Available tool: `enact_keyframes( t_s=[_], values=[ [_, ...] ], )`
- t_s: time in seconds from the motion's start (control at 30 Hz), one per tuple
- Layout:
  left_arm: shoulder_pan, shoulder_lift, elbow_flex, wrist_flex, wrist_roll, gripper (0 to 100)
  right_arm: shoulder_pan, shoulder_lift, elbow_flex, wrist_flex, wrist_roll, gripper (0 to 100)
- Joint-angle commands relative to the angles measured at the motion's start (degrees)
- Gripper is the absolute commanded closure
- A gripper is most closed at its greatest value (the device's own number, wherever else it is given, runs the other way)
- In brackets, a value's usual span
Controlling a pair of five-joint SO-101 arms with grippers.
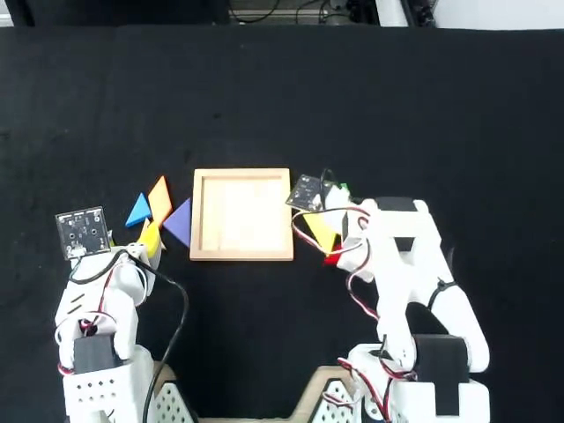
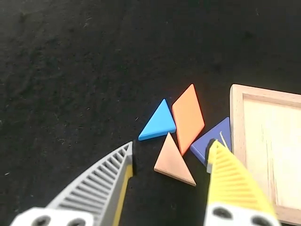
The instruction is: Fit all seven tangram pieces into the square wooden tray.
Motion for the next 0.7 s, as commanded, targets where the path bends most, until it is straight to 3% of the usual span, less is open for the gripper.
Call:
enact_keyframes(
  t_s=[0.0, 0.37, 0.67],
  values=[
    [-0.31, -0.18, 1.10, -0.62, -0.26, 74, 1.14, -0.48, -4.35, 4.13, 2.99, 64.0],
    [-0.31, -0.18, 1.10, -0.70, -0.26, 74, 1.41, -0.31, -12.00, 11.43, 8.97, 64.0],
    [-0.31, -0.18, 1.10, -0.70, -0.26, 74, 7.12, -0.40, -10.86, 13.10, 10.64, 64.5]
  ],
)
